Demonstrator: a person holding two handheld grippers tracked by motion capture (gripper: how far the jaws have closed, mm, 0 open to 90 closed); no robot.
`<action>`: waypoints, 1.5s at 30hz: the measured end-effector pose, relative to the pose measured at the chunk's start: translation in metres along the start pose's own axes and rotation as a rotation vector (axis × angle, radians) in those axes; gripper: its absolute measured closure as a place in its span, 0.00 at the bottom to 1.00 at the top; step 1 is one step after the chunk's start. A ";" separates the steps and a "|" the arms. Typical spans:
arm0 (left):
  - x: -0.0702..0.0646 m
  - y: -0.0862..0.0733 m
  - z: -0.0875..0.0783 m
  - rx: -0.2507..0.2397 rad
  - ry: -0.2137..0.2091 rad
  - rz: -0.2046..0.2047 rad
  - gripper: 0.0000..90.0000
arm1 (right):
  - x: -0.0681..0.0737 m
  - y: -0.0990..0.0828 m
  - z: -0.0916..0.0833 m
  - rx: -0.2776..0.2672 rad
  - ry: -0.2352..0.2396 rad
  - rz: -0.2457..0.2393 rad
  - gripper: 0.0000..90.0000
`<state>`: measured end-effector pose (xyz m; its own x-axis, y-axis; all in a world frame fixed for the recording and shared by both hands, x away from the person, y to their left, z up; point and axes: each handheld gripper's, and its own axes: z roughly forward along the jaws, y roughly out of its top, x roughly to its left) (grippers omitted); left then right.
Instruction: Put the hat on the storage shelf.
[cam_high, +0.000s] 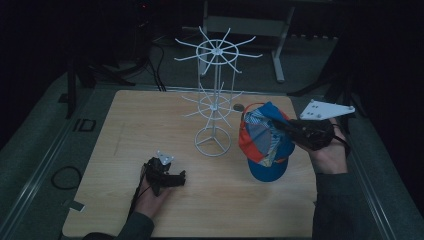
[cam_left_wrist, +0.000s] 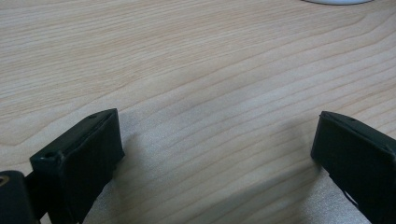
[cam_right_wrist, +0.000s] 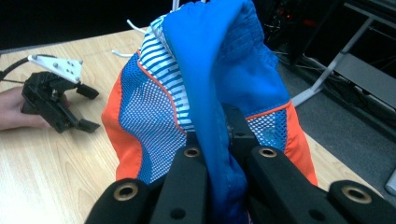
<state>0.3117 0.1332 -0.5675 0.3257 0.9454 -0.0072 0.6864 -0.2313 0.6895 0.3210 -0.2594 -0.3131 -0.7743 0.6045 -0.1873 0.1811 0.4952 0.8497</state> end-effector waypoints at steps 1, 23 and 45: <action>0.000 0.000 0.000 0.000 0.000 0.000 0.03 | -0.001 0.001 -0.001 -0.006 -0.002 0.003 0.98; 0.000 0.000 0.000 0.000 0.000 0.000 0.03 | -0.015 0.011 -0.008 -0.067 -0.015 0.048 0.98; 0.000 0.000 0.000 -0.002 0.001 0.000 0.03 | -0.017 0.025 -0.011 -0.109 -0.035 0.059 0.98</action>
<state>0.3118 0.1331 -0.5677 0.3250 0.9457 -0.0070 0.6854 -0.2304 0.6907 0.3319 -0.2643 -0.2829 -0.7420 0.6531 -0.1511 0.1569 0.3884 0.9081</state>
